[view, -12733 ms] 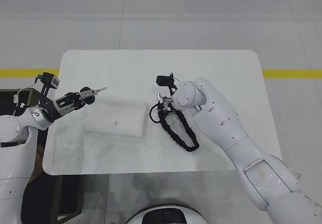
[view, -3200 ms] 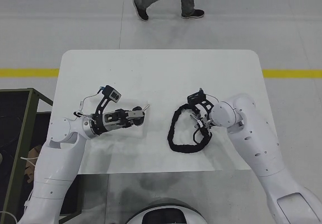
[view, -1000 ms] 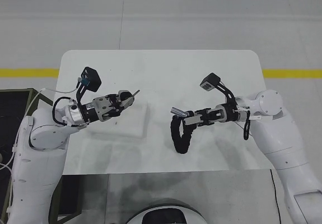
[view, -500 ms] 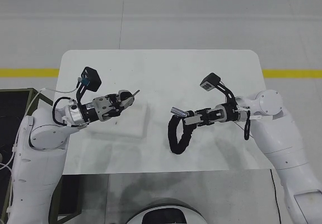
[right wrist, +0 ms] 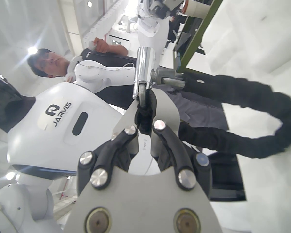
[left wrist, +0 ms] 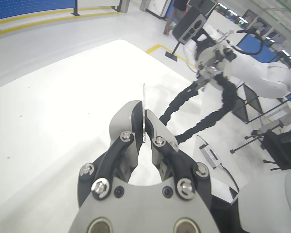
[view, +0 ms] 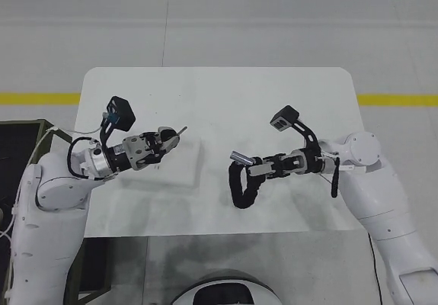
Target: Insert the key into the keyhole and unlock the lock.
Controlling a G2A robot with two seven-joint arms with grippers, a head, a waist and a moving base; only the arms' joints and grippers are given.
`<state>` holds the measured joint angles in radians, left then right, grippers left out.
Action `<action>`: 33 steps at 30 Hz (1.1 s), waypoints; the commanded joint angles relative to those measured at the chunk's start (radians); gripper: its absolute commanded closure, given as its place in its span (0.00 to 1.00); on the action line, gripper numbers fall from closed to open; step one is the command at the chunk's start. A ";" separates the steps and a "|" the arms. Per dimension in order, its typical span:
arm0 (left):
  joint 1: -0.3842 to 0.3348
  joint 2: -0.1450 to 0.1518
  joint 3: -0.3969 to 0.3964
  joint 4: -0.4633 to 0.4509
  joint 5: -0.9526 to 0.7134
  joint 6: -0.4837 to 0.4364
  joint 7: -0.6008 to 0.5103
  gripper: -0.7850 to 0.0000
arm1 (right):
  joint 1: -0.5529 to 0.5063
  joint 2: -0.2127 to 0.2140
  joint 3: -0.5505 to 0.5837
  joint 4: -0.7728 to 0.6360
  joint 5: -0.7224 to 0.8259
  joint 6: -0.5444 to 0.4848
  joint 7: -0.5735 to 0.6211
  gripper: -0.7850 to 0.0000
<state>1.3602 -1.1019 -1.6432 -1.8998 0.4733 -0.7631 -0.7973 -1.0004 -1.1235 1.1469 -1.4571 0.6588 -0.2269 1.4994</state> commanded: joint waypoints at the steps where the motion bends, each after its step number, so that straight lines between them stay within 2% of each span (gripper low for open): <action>1: -0.014 -0.001 -0.028 -0.018 0.142 -0.057 0.118 1.00 | -0.003 -0.001 0.009 0.000 0.037 0.015 0.005 1.00; 3: -0.020 -0.006 -0.040 -0.036 0.320 -0.122 0.272 1.00 | 0.000 -0.001 0.017 0.008 0.058 0.025 0.013 1.00; 5: -0.018 -0.013 -0.041 -0.056 0.558 -0.144 0.467 1.00 | 0.002 -0.002 0.020 0.013 0.065 0.028 0.015 1.00; 7: 0.003 -0.022 -0.017 -0.043 0.832 -0.064 0.695 1.00 | 0.007 -0.003 0.021 0.014 0.057 0.024 0.017 1.00; 8: 0.021 -0.026 0.008 -0.004 0.924 0.000 0.791 1.00 | 0.007 -0.003 0.023 0.015 0.057 0.022 0.015 1.00; 13: 0.021 -0.026 0.008 -0.004 0.924 0.000 0.791 1.00 | 0.007 -0.003 0.023 0.015 0.057 0.022 0.015 1.00; 14: 0.033 -0.025 0.002 -0.039 0.952 0.018 0.806 1.00 | 0.007 -0.003 0.023 0.015 0.057 0.022 0.015 1.00; 15: 0.045 -0.022 -0.015 -0.113 1.064 0.059 0.826 1.00 | -0.020 0.000 0.027 -0.011 0.026 0.015 -0.008 1.00; 16: 0.058 -0.016 -0.027 -0.181 1.244 0.111 0.853 1.00 | -0.038 0.004 0.037 -0.041 -0.022 0.011 -0.032 1.00; 17: 0.070 -0.010 -0.017 -0.240 1.409 0.160 0.933 1.00 | -0.049 0.008 0.047 -0.065 -0.063 0.008 -0.052 1.00; 18: 0.086 -0.005 0.000 -0.248 1.527 0.207 1.029 1.00 | -0.059 0.010 0.054 -0.084 -0.079 0.012 -0.064 1.00; 22: 0.091 0.012 0.041 -0.204 1.904 0.464 1.322 1.00 | -0.072 0.016 0.070 -0.132 -0.092 0.023 -0.055 1.00; 24: 0.091 0.016 0.074 -0.160 2.058 0.580 1.386 1.00 | -0.077 0.018 0.074 -0.148 -0.107 0.024 -0.060 1.00; 29: 0.070 0.017 0.142 -0.084 2.190 0.702 1.476 1.00 | -0.075 0.020 0.073 -0.169 -0.142 0.035 -0.071 1.00; 30: 0.069 0.017 0.138 -0.074 2.212 0.728 1.455 1.00 | -0.075 0.020 0.073 -0.169 -0.142 0.035 -0.071 1.00; 33: 0.069 0.017 0.138 -0.074 2.212 0.728 1.455 1.00 | -0.075 0.020 0.073 -0.169 -0.142 0.035 -0.071 1.00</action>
<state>1.4286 -1.0852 -1.5051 -1.9725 2.6894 -0.0324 0.6586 -1.0749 -1.1031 1.2201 -1.6264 0.5158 -0.1917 1.4276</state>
